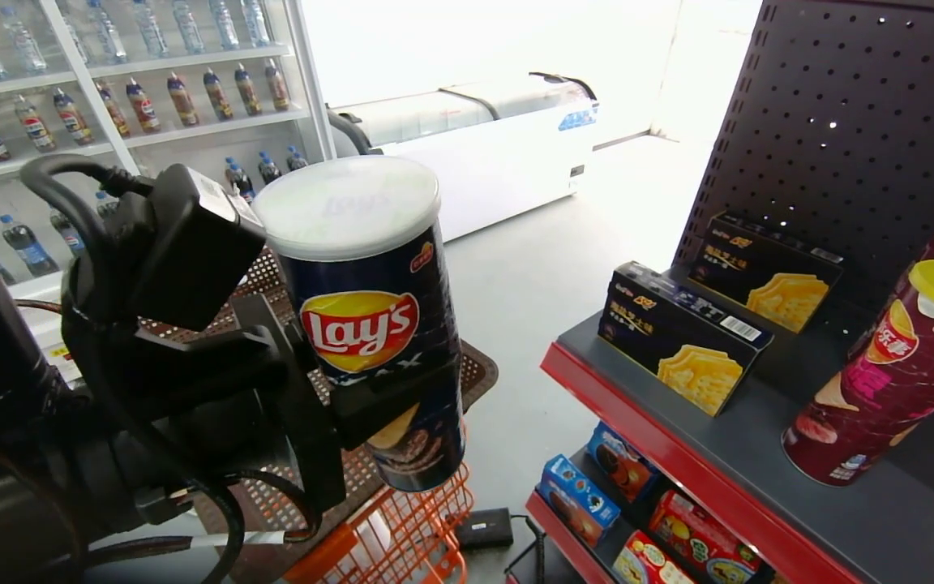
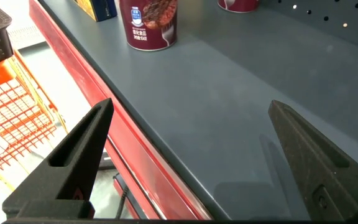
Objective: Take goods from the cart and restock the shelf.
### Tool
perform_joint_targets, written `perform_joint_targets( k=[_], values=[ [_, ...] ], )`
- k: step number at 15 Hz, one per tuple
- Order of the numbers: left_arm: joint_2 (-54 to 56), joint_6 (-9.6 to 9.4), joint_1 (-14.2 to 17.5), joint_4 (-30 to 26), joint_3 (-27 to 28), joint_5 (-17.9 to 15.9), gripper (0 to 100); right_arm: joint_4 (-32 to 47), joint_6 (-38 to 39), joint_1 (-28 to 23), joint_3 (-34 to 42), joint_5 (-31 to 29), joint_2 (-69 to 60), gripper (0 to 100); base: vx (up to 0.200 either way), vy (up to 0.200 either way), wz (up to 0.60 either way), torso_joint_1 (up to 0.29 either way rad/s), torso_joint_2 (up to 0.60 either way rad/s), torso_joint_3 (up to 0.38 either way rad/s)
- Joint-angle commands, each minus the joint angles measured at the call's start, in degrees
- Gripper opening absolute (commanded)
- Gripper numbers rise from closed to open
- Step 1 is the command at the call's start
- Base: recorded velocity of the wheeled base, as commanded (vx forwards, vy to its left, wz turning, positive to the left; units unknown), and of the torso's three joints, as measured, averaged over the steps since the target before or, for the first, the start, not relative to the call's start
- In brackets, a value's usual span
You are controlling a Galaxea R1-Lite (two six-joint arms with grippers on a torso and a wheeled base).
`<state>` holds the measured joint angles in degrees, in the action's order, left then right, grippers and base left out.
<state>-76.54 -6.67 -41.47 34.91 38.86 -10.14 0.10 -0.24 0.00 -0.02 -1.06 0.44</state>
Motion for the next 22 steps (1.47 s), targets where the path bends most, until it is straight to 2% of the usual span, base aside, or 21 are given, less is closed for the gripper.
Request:
perform_joint_targets(
  k=[1, 3, 5, 7, 9, 10, 12, 22],
  values=[
    [0.61, -0.01, -0.45, -0.28, -0.10, 0.04, 0, -0.01, -0.02, 0.00, -0.06, 0.01, 0.00, 100, 0.000, 0.000, 0.00, 0.000, 0.00, 0.000],
    [2.37, -0.19, -1.15, -4.59, 0.07, 0.04, 0, -0.01, -0.20, 0.00, 0.02, 0.09, 0.00, 100, 0.000, 0.000, 0.00, 0.000, 0.00, 0.000],
    [6.32, -0.19, -3.88, -9.78, -0.02, 0.04, 0, -0.01, -0.11, 0.00, -0.06, 0.09, 0.00, 100, 0.000, 0.000, 0.00, 0.000, 0.00, 0.000],
    [8.69, -0.01, -4.41, -13.03, -0.02, 0.04, 0, -0.01, -0.20, 0.00, -0.06, 0.09, 0.00, 100, 0.000, 0.000, 0.00, 0.000, 0.00, 0.000],
    [9.40, 0.43, -4.49, -13.73, -0.10, -0.05, 0, -0.01, -0.28, 0.00, 0.02, 0.36, 0.00, 100, 0.000, 0.000, 0.00, 0.000, 0.00, 0.000],
    [9.40, 1.22, -4.58, -13.73, -0.10, -0.05, 0, -0.01, -0.28, 0.00, 0.02, 0.36, 0.00, 100, 0.000, 0.000, 0.00, 0.000, 0.00, 0.000],
    [9.48, 2.27, -4.58, -13.73, -0.63, -0.05, 0, -0.01, -0.28, 0.00, 0.02, 0.36, 0.00, 100, 0.000, 0.000, -0.60, 0.000, 0.00, 0.002],
    [9.40, 2.36, -6.34, -13.56, -0.89, -0.23, 0, -0.01, -0.28, 0.00, 0.02, 0.45, 0.00, 100, 0.000, 0.000, -0.60, 0.000, 0.00, 0.003]
  ],
)
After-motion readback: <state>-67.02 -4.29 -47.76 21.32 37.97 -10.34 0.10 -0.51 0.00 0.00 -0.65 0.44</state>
